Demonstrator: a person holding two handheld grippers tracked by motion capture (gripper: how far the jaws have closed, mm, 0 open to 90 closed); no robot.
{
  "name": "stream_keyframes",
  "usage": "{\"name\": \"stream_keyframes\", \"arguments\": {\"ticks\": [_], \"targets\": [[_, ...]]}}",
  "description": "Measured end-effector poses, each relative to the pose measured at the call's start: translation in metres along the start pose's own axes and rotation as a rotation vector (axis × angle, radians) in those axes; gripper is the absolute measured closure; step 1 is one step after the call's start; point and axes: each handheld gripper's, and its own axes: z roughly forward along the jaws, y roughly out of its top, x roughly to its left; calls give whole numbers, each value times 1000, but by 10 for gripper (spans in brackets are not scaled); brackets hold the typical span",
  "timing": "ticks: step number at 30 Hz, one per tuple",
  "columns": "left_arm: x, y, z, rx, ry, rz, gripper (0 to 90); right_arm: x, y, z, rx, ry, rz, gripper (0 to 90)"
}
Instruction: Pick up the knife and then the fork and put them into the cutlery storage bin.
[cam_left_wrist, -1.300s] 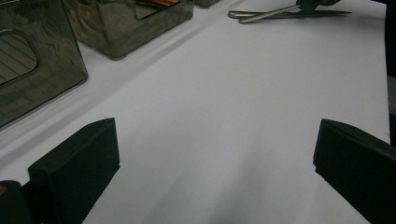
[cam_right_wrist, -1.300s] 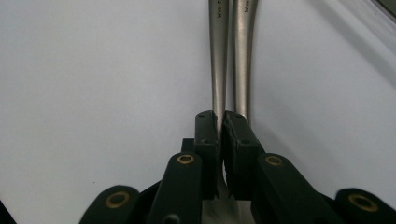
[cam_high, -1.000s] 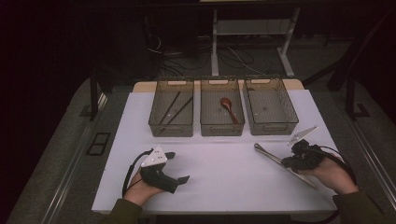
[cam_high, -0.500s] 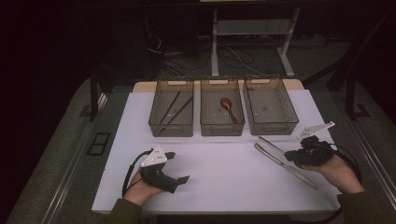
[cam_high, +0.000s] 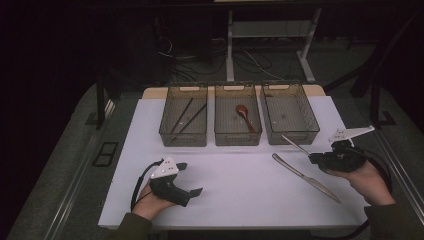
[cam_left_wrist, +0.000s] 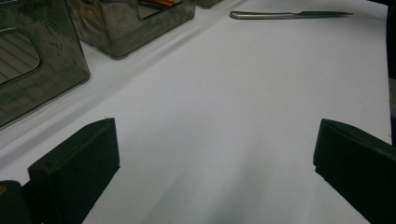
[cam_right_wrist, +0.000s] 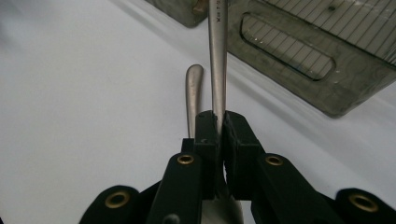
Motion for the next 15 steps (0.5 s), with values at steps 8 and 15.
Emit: {"name": "stream_keyframes", "arguments": {"ticks": [8, 15], "targets": [[0, 0, -1, -5, 4, -3, 0, -7, 5, -6, -34, -9, 20, 831], [1, 0, -1, -2, 7, -1, 0, -13, 10, -9, -64, -16, 46, 831]]}}
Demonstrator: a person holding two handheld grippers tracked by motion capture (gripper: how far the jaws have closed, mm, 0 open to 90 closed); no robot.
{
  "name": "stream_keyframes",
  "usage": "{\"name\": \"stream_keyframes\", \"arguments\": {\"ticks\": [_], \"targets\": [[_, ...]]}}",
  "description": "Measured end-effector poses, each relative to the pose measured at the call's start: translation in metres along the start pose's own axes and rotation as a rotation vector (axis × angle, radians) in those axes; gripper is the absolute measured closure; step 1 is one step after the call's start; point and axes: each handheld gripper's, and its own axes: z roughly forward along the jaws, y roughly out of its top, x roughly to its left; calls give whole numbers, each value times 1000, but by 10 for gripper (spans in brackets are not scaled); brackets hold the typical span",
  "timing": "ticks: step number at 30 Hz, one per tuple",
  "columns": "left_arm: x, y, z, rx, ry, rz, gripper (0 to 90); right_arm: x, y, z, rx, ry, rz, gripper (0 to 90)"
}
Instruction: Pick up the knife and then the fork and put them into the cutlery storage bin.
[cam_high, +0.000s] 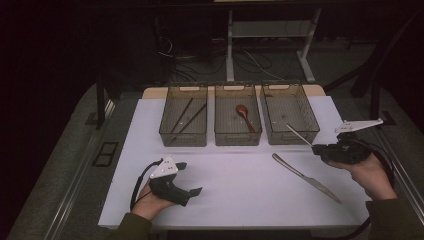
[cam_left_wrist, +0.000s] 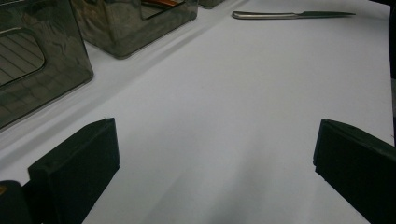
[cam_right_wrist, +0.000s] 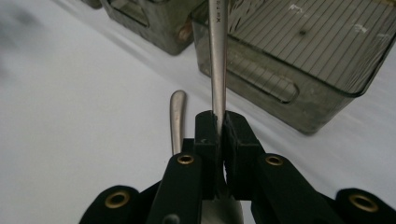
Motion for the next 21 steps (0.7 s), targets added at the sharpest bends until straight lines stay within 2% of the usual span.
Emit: {"name": "stream_keyframes", "arguments": {"ticks": [10, 21], "targets": [[2, -1, -1, -5, 5, -6, 0, -9, 19, 2, -42, -40, 17, 831], [-1, 0, 1, -4, -4, -6, 0, -24, 48, 16, -72, -71, 48, 831]]}}
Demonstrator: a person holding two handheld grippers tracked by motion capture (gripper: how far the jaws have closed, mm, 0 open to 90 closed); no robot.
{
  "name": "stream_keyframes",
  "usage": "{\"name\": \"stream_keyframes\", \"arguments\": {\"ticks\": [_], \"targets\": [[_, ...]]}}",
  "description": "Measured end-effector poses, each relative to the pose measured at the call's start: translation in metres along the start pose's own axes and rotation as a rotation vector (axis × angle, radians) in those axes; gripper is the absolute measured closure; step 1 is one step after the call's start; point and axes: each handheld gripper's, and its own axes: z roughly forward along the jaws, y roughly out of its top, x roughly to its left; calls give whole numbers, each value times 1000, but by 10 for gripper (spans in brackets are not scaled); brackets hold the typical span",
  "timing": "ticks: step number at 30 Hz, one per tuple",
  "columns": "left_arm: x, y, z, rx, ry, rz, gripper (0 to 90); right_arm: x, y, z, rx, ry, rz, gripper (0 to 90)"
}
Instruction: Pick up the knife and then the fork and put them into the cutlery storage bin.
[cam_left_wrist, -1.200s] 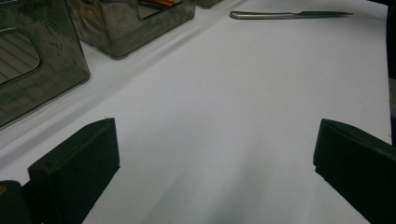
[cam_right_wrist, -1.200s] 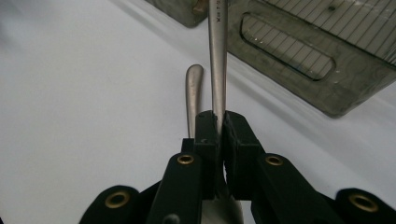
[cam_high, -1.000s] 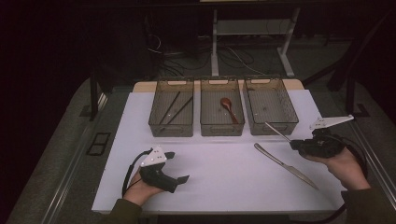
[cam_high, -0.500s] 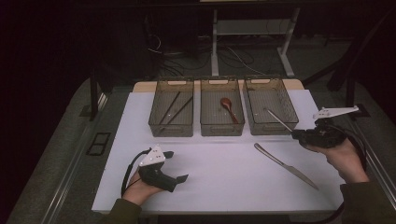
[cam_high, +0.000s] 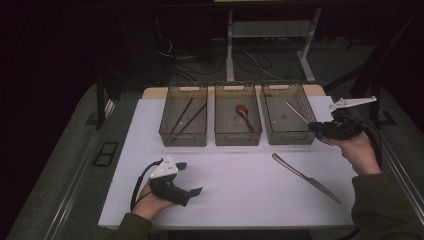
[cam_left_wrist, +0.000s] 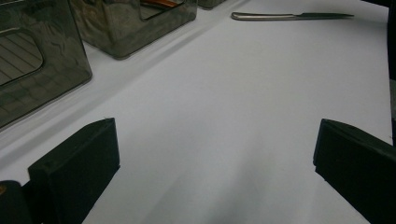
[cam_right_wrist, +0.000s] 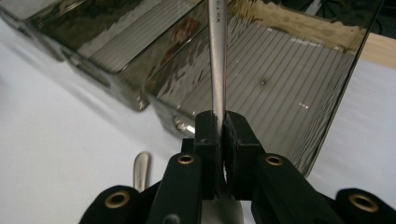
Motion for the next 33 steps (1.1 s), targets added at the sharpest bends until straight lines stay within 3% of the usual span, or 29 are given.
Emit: {"name": "stream_keyframes", "arguments": {"ticks": [19, 28, 33], "targets": [[-1, 1, 0, -4, -9, 1, 0, -25, 39, 51, 32, -58, 50, 831], [-2, 1, 1, -6, -12, 0, 0, -26, 49, 75, 49, -76, 46, 831], [-2, 1, 1, -8, -13, 0, 0, -27, 50, 89, 92, -82, 45, 830]]}}
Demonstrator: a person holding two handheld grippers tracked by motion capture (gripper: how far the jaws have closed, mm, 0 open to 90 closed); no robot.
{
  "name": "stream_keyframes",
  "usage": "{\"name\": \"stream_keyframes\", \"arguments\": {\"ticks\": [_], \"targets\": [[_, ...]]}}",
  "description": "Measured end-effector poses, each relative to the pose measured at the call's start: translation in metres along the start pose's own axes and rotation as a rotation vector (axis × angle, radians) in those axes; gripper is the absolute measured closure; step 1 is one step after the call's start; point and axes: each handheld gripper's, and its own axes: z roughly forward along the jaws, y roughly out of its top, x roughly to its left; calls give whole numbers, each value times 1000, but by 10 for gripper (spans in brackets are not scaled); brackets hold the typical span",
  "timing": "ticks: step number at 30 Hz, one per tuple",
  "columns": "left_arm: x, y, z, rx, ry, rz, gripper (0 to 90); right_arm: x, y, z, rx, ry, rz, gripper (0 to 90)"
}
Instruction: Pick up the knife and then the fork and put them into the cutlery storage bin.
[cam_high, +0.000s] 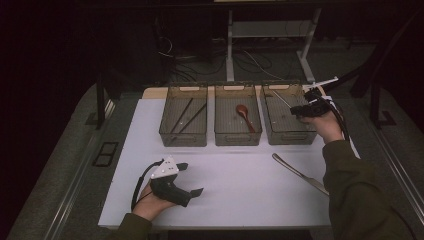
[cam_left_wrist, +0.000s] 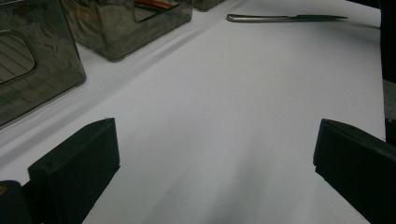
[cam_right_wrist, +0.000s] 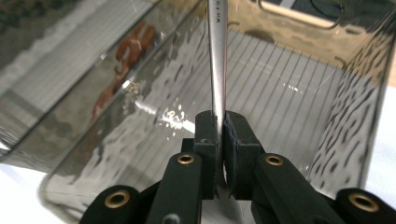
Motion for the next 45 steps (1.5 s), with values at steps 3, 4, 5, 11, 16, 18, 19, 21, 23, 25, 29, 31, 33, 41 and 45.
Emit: {"name": "stream_keyframes", "arguments": {"ticks": [3, 4, 5, 11, 16, 18, 19, 21, 23, 25, 29, 31, 33, 41, 45], "targets": [[0, 0, 0, 3, -1, 0, 0, -1, 0, 8, 29, -7, -6, 830], [0, 0, 0, 4, -2, 1, 0, -1, -1, 10, 38, -8, -3, 831], [0, 0, 0, 3, -2, 0, 0, -2, -1, 13, 47, -11, -5, 831], [0, 0, 1, -1, -4, -4, 0, -4, -4, 24, 104, -20, -4, 830], [0, 0, 0, 3, -4, -3, 0, -3, -5, 29, 121, -21, -11, 827], [0, 0, 1, 3, -5, -5, 0, -3, -5, 29, 119, -21, -11, 826], [0, 0, 1, 3, -4, -3, 0, -3, -5, 29, 111, -15, -6, 812], [0, 0, 1, -1, -5, -4, 0, -3, -4, 28, 101, -17, -8, 797], [0, 0, 1, -1, -4, -4, 0, -3, -4, 28, 98, -16, -13, 773], [0, 0, 1, -1, -4, -4, 0, -4, -4, 27, 96, -16, -7, 746], [0, 0, 0, 4, -4, -3, 0, -5, -5, 23, 76, -6, 6, 650], [0, 0, 1, 4, -3, -3, 0, -5, -4, 19, 58, 8, 20, 581], [0, 0, 1, 1, -3, -4, 0, -6, -3, 14, 38, 26, 24, 536], [0, 0, 0, 2, 1, -4, 0, -1, -4, -13, -15, 61, 25, 366], [0, 0, 1, 2, 1, -4, 0, 3, -7, -25, -38, 92, 22, 335]]}}
